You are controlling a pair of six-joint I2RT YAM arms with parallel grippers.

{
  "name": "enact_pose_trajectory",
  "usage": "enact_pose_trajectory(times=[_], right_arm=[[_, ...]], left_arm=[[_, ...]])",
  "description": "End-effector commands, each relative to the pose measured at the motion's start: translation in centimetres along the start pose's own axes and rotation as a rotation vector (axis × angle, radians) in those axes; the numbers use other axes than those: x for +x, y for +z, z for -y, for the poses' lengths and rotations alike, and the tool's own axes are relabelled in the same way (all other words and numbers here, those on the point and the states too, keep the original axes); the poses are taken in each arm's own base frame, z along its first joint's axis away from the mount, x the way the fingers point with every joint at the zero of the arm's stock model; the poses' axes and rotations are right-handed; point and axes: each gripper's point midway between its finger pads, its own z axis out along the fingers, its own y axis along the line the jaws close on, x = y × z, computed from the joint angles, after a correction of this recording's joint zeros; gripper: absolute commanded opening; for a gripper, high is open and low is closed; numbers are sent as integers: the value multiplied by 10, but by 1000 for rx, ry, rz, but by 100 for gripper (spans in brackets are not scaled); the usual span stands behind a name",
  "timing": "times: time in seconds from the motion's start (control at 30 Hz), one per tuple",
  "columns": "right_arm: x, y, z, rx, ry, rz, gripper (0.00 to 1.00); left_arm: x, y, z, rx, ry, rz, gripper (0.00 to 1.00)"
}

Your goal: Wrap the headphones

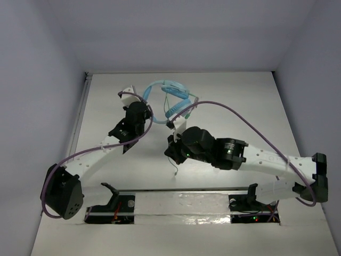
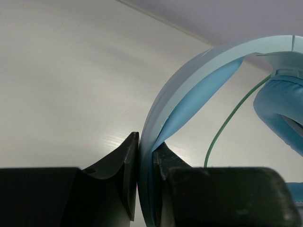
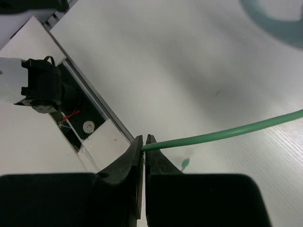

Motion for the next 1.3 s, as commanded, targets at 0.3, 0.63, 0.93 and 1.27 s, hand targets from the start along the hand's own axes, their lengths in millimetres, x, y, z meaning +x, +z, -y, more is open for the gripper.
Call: enact_pose_trajectory(times=[0.3, 0.63, 0.93, 1.27], right_arm=[[-47, -61, 39, 225, -168, 3, 0], [-75, -63, 79, 492, -306, 16, 0], [-80, -70, 126, 664, -235, 63, 0], [-81, -59, 174, 793, -186, 124, 5]], left_arm=[[20, -25, 29, 124, 197, 15, 0], [82, -51, 46, 210, 401, -169, 0], [103, -71, 38, 249, 399, -277, 0], [117, -110, 58, 392, 448, -386, 0]])
